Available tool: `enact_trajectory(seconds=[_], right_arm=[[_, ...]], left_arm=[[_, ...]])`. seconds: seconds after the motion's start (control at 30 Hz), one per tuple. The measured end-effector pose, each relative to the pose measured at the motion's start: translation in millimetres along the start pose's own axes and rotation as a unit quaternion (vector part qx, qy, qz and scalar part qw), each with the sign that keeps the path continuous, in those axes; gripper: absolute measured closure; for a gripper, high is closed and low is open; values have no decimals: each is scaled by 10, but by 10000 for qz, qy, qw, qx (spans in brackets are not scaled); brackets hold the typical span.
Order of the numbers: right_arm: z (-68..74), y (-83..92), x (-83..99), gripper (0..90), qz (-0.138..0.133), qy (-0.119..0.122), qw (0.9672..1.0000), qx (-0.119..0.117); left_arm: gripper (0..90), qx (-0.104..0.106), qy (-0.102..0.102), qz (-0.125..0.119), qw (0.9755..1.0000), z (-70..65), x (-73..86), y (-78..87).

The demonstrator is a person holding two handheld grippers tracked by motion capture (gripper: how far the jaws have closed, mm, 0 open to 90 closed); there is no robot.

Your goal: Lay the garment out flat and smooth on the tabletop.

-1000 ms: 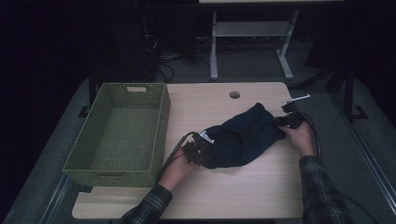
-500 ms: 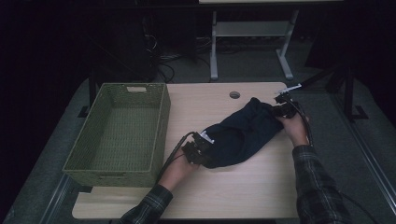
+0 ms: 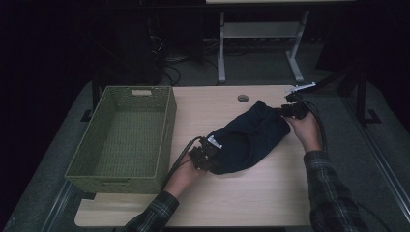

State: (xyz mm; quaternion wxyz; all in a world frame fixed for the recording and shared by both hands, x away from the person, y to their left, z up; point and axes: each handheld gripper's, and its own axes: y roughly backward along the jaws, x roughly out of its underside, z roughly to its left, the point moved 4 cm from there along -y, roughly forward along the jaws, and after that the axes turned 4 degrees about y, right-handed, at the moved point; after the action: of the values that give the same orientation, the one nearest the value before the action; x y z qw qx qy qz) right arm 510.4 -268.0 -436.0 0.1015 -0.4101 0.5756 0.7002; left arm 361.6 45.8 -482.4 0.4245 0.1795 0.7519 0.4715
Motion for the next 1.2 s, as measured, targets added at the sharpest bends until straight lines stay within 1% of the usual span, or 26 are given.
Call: enact_trajectory(seconds=[0.03, 0.1, 0.17, 0.2, 0.23, 0.27, 0.37, 0.4, 0.43, 0.47, 0.5, 0.57, 0.6, 0.63, 0.67, 0.7, 0.77, 0.8, 0.83, 0.93, 0.97, 1.0, 1.03, 1.07, 1.1, 1.2], right_arm=[[99, 115, 17, 666, -88, 130, 9998, -87], [203, 200, 57, 686, -89, 259, 9995, -187], [308, 271, 113, 738, -123, 367, 9988, -298], [308, 271, 113, 738, -123, 367, 9988, -298], [407, 336, 179, 784, -169, 430, 9980, -431], [456, 369, 214, 814, -204, 451, 9977, -467], [608, 462, 322, 889, -344, 415, 9960, -712], [608, 462, 322, 889, -344, 415, 9960, -712], [658, 489, 356, 896, -369, 464, 9956, -726], [718, 521, 397, 898, -424, 540, 9947, -762], [837, 563, 465, 898, -514, 644, 9929, -861], [941, 590, 531, 899, -507, 816, 9921, -802], [995, 601, 565, 899, -518, 826, 9918, -832], [1046, 603, 595, 899, -511, 850, 9908, -919], [1046, 603, 595, 899, -511, 850, 9908, -919], [1159, 587, 661, 899, -495, 959, 9893, -978], [1235, 556, 717, 899, -427, 1009, 9886, -1035], [1235, 556, 717, 899, -427, 1009, 9886, -1035], [1322, 497, 797, 899, -358, 1023, 9881, -1089], [1371, 445, 857, 900, -315, 1038, 9872, -1170], [1423, 382, 919, 899, -195, 1034, 9873, -1192], [1430, 360, 933, 899, -178, 1039, 9869, -1225], [1448, 339, 949, 899, -133, 962, 9866, -1311], [1448, 339, 949, 899, -133, 962, 9866, -1311], [1495, 287, 958, 900, -148, 981, 9858, -1355], [1535, 267, 956, 900, -181, 1016, 9846, -1414]], left_arm=[[900, -8, -7, 13, 10000, 0, 0, 1], [900, -4, 14, 1, 10000, -5, -1, 1], [900, -2, 26, -36, 10000, -6, 0, -5], [900, -2, 26, -36, 10000, -6, 0, -5], [900, -11, 11, -36, 10000, -4, 0, -4], [900, -11, 11, -36, 10000, -4, 0, -4], [900, -3, -8, -41, 10000, 6, 1, -4], [900, -3, -8, -41, 10000, 6, 1, -4], [900, 21, 47, -77, 10000, 3, 0, -9], [900, 35, 78, -92, 9999, 1, -1, -11], [900, 31, 66, -84, 9999, 4, 0, -9], [900, 27, 52, -69, 10000, 5, 0, -8], [900, 28, 55, -67, 10000, 5, 0, -8], [900, 34, 68, -76, 9999, 4, -1, -8], [900, 34, 68, -76, 9999, 4, -1, -8], [900, 29, 50, -46, 10000, 5, 3, -4], [900, 33, 82, -68, 9999, -3, 3, -8], [900, 33, 82, -68, 9999, -3, 3, -8], [900, 35, 82, -67, 9999, -1, 4, -7], [900, 43, 59, -47, 10000, 5, 7, -4], [900, 45, 86, -72, 9999, 1, 7, -7], [900, 45, 85, -73, 9999, 1, 7, -7], [900, 48, 89, -76, 9999, 1, 6, -7], [900, 48, 89, -76, 9999, 1, 6, -7], [900, 70, 106, -76, 9999, 4, 6, -7], [900, 79, 116, -80, 9999, 6, 7, -7]])
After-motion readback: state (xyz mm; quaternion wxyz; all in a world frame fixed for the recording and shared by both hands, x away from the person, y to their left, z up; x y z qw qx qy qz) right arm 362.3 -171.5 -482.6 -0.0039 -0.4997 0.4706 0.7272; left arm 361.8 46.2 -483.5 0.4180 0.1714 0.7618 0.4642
